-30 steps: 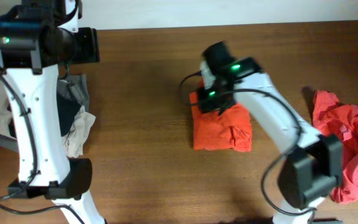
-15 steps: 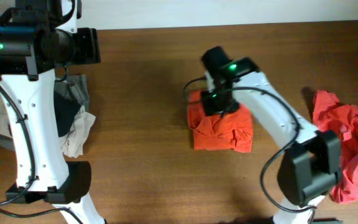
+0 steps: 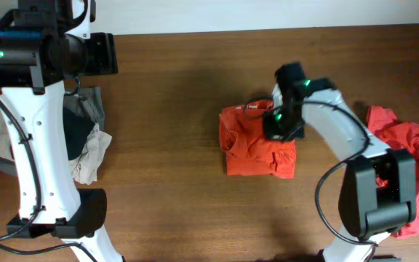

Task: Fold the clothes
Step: 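Press the folded orange bundle down with the right gripper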

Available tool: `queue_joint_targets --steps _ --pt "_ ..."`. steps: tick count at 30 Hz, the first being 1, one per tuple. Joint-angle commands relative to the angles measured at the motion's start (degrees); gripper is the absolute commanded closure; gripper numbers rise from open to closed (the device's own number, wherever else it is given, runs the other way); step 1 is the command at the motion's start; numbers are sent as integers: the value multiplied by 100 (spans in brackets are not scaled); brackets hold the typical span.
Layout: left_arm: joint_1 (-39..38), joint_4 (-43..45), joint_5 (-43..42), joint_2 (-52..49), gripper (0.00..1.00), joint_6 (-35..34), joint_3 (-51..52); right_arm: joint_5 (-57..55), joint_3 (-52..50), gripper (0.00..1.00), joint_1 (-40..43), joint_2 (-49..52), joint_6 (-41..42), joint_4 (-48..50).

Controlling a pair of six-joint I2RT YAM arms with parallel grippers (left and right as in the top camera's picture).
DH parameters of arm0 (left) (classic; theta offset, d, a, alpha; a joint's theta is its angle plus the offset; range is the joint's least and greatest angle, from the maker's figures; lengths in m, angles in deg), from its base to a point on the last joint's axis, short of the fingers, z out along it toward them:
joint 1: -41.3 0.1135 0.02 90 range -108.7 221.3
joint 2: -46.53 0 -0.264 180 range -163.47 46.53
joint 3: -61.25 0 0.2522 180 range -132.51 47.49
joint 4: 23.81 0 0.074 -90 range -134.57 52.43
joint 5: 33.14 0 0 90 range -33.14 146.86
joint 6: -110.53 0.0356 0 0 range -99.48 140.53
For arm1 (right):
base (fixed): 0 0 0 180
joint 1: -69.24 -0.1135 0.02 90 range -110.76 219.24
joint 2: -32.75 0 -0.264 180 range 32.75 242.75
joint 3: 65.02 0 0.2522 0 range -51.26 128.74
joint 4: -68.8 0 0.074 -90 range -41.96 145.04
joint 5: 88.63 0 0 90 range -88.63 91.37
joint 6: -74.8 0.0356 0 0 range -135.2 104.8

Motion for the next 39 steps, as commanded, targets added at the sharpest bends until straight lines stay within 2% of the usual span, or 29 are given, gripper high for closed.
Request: queue_joint_targets --steps 1,4,10,16,20,25,31,34,39 --pt "-2 -2 -68 109 36 74 -26 590 -730 85 -188 -79 52 254" --pt "-2 -2 -68 109 35 74 -26 678 -1045 89 -278 -101 26 116" --pt "-2 -2 -68 107 31 72 -26 750 -769 90 -315 -769 -229 -278" --pt "-2 -2 -275 103 32 70 -13 883 -667 89 -315 -1464 -208 85" --pt "-2 -2 -282 9 32 70 -13 1025 -678 90 -367 -1270 -201 649" --pt "-2 -2 -282 -140 32 70 -2 1222 -678 90 -678 -544 -11 1453" --pt "-2 -2 -278 -195 31 72 -2 1825 -678 91 -1200 229 -151 1285" --pt "-2 -2 -278 -195 31 72 -2 1814 -627 91 -1368 74 -479 1276" --pt "-2 20 -278 -256 30 72 -2 1690 -328 90 -1318 -828 -1008 1248"
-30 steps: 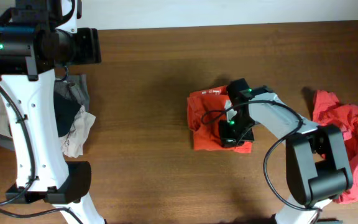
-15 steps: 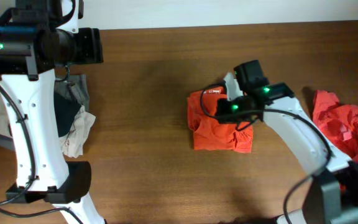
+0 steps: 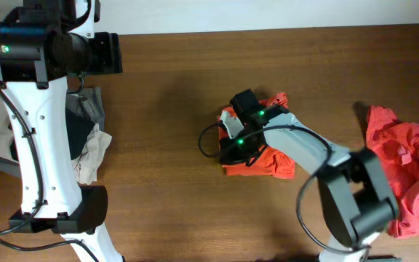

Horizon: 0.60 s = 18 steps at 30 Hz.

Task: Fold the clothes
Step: 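Press the folded orange bundle down with the right gripper, then move the left gripper to the bundle's left side and grasp it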

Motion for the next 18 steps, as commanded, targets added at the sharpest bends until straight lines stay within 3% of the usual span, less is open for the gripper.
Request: queue_joint_targets --steps 1,6,10,18 --pt "-2 17 -81 -140 28 72 -2 -168 389 90 122 -1021 -391 13" --pt "-2 11 -184 -398 28 70 9 -870 400 83 575 -1480 -87 -223" --pt "-11 9 -828 -621 28 94 179 -988 358 82 1073 -1320 -87 -358" --pt "-444 402 -1158 -1038 29 570 798 -1095 350 90 1799 -153 345 -164"
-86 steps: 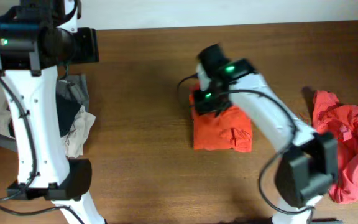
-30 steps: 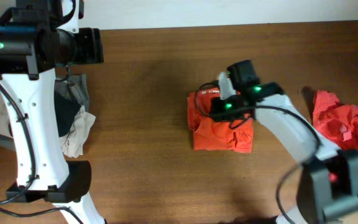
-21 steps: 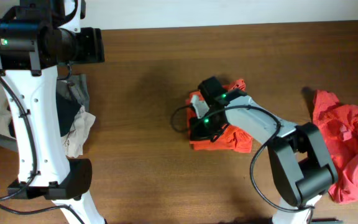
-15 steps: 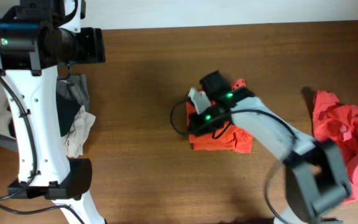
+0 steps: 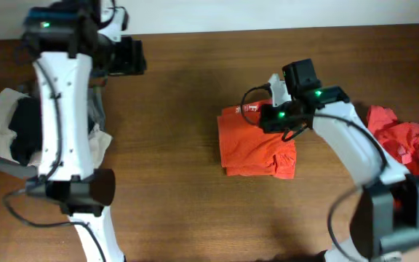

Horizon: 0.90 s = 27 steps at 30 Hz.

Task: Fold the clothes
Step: 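Move the left gripper to the bundle's left side and grasp it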

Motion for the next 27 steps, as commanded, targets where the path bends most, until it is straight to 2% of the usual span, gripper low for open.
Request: queue_joint_targets --steps 1,5,8,12,14,20,23,27 --pt "-297 186 -262 -177 29 330 315 -131 -55 91 260 566 393 149" --pt "-614 557 -251 -208 29 431 927 -90 -52 94 448 1226 730 866" --pt "-723 721 -4 -208 29 426 1384 426 -44 92 520 1292 673 1056" --pt "-680 907 173 -208 33 422 1869 1499 59 90 553 748 -50 863" --pt "-629 1060 98 -208 33 424 2090 1512 87 90 555 328 -87 741" --pt "-553 1749 -728 -208 33 431 3156 748 98 89 739 -614 374 765" --pt "-592 2205 -1357 -208 33 428 3781 225 96 87 778 -562 365 826" --pt "-688 2747 -2011 -208 32 398 4457 166 94 87 778 -310 323 739"
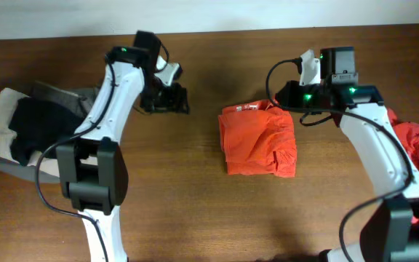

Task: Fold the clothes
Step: 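Move the left gripper to the bundle's left side and grasp it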

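Note:
A folded orange-red garment (257, 140) lies mid-table with a white label at its far edge. My right gripper (281, 95) hovers just beyond the garment's far right corner, pointing left; its jaws are too dark to read. My left gripper (182, 100) has reached out over bare wood to the left of the garment, well short of it, with its fingers apart and nothing between them.
A pile of beige, black and grey clothes (28, 127) lies at the table's left end under the left arm. A heap of red clothes (417, 145) sits at the right end beside the right arm. The table's far edge (217, 32) runs along the top.
My right gripper has come off the garment's far edge and now sits just beyond its far right corner. My left arm has swung from the far left corner out toward the garment.
My right gripper was first on the garment's right part, then across at its left side. Later it was at the far edge, with the garment lying flatter. Now it is clear of the cloth and the left arm has come in from the left pile.

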Available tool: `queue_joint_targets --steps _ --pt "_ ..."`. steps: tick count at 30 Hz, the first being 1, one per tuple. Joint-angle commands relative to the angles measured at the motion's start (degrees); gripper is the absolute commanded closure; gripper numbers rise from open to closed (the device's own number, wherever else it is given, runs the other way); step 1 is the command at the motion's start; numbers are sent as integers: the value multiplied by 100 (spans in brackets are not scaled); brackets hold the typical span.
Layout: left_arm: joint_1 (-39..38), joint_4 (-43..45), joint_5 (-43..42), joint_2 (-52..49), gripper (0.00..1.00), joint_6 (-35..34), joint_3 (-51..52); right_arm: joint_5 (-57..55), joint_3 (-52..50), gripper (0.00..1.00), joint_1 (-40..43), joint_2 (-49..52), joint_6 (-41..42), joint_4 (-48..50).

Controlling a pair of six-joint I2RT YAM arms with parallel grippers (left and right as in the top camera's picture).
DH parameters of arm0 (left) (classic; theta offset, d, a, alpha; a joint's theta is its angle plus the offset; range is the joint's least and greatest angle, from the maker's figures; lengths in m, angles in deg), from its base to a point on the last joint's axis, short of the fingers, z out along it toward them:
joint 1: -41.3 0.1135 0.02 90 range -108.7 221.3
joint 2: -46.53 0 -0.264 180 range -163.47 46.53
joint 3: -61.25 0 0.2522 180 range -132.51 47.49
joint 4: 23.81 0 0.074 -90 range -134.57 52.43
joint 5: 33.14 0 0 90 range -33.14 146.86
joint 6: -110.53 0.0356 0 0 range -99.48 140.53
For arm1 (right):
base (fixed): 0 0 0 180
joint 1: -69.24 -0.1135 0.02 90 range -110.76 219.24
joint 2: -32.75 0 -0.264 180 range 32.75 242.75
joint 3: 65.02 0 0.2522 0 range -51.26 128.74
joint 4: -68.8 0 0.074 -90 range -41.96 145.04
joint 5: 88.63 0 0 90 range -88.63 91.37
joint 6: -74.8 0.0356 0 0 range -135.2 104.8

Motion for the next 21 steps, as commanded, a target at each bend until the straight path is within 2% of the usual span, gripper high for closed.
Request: queue_joint_targets --steps 1,10,13,21 --pt "-111 306 -1016 -52 32 20 608 -328 -24 87 24 310 46 -107" --pt "-422 1386 -2699 -52 31 26 1934 -415 -105 86 7 417 92 -975" --pt "-557 1799 -2964 -52 31 28 2144 -415 -203 86 7 570 92 -1115" --pt "-682 2223 -3449 -52 31 35 2168 -413 -664 87 7 798 94 -1110"
